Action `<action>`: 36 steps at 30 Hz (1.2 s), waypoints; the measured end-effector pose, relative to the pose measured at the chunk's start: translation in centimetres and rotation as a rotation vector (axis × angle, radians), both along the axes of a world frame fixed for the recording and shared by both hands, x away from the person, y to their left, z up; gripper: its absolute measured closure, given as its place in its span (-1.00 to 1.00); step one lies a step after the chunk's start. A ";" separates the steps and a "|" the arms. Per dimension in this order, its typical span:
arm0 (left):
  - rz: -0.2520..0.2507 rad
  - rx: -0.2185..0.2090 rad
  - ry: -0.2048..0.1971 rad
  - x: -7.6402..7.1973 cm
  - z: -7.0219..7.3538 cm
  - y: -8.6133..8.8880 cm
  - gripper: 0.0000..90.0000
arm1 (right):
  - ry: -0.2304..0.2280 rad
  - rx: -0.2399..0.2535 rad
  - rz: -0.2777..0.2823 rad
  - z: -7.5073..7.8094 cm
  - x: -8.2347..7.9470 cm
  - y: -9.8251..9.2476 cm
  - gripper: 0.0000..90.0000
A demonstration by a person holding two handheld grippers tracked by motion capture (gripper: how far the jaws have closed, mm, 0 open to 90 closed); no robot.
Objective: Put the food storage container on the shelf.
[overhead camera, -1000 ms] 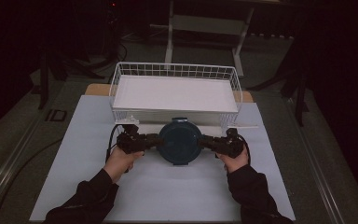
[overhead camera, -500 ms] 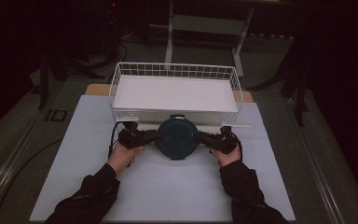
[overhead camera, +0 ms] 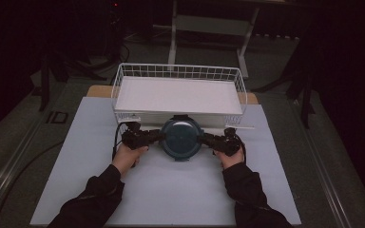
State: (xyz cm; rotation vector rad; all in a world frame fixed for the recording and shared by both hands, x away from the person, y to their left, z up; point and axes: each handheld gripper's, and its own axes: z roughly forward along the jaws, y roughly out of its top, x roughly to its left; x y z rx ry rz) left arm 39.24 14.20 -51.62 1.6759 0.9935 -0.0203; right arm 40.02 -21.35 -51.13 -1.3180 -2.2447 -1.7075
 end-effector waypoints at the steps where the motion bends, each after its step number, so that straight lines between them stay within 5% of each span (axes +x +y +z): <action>1: 0.006 0.001 -0.009 -0.1 0.0 -0.1 0.21 | -0.002 -0.006 -0.002 0.0 0.0 0.1 0.07; 12: 0.133 0.084 -0.106 0.2 0.2 -0.7 -0.12 | -0.051 -0.034 -0.083 0.4 0.4 0.7 0.00; 19: 0.150 0.096 -0.096 0.1 0.5 -0.8 -0.22 | -0.079 -0.078 -0.099 0.9 0.0 1.3 -0.03; 21: 0.094 0.099 -0.133 -0.1 0.7 -0.6 -0.40 | -0.109 -0.096 -0.094 1.1 -0.4 1.4 -0.06; 24: 0.066 0.071 -0.135 -0.7 1.3 -0.6 -0.59 | -0.112 -0.094 -0.090 1.6 -1.0 1.6 -0.09; 29: -0.001 0.103 -0.138 -2.1 2.3 -0.6 -1.00 | -0.134 -0.097 -0.088 2.4 -2.5 1.6 -0.10; 36: -0.062 0.108 -0.145 -4.3 3.3 -0.7 -1.00 | -0.164 -0.106 -0.072 3.4 -4.5 2.1 -0.05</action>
